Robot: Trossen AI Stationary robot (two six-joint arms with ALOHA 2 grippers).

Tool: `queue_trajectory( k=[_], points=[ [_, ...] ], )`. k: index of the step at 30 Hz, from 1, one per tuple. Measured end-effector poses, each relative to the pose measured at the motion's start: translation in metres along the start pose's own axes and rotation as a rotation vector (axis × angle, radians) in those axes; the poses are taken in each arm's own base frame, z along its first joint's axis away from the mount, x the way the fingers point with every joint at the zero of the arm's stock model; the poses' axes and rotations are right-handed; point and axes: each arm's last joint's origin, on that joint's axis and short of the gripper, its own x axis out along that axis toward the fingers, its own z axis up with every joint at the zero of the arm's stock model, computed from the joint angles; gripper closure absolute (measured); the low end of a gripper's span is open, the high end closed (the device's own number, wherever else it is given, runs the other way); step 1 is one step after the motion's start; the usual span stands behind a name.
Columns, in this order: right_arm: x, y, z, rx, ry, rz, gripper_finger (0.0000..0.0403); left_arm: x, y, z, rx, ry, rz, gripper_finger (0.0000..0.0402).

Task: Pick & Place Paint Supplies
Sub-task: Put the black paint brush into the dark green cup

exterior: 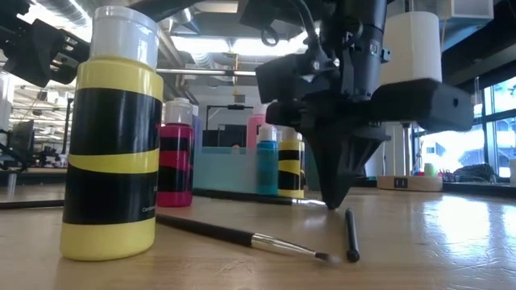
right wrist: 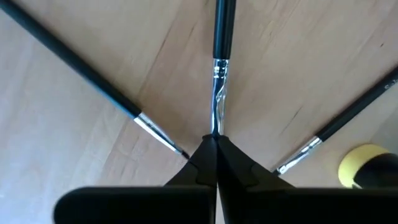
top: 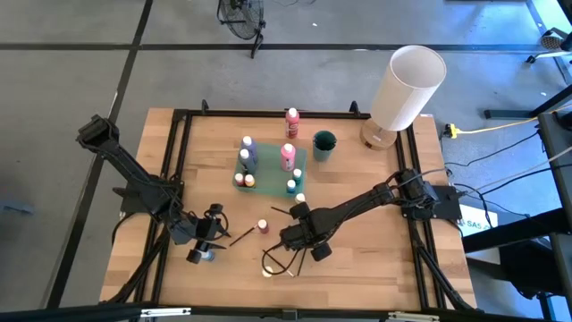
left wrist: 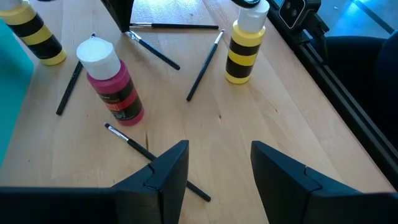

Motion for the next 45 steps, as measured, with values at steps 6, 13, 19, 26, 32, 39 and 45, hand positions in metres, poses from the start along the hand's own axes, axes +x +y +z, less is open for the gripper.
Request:
queue_trajectory(
  k=[6, 13, 19, 26, 32, 39, 45],
  points=[
    [-0.013, 0.0, 0.006, 0.003, -0.012, -0.002, 0.0402, 0.0, 0.0, 0.0, -0.019, 0.0, 0.0, 0.0233],
    [-0.037, 0.009, 0.006, 0.07, 0.056, -0.01, 0.0403, 0.0, 0.0, 0.0, -0.019, 0.003, -0.006, 0.0233],
    [-0.06, 0.02, 0.006, 0.101, 0.113, -0.039, 0.0403, 0.0, 0.0, 0.0, -0.07, 0.003, -0.008, 0.0233],
    [-0.099, 0.03, 0.006, 0.211, 0.13, -0.192, 0.0403, -0.008, -0.009, 0.029, -0.063, -0.132, -0.06, 0.0233],
    [-0.123, 0.04, 0.011, 0.233, 0.022, -0.41, 0.0403, -0.018, -0.018, 0.054, 0.068, -0.28, -0.111, 0.0233],
    [-0.134, 0.058, 0.013, 0.126, -0.07, -0.757, 0.0403, -0.022, -0.025, 0.061, 0.105, -0.368, -0.157, 0.0233],
    [-0.143, 0.074, 0.023, -0.042, -0.143, -1.025, 0.0403, -0.023, -0.024, 0.065, 0.028, -0.396, -0.185, 0.0233]
  ],
)
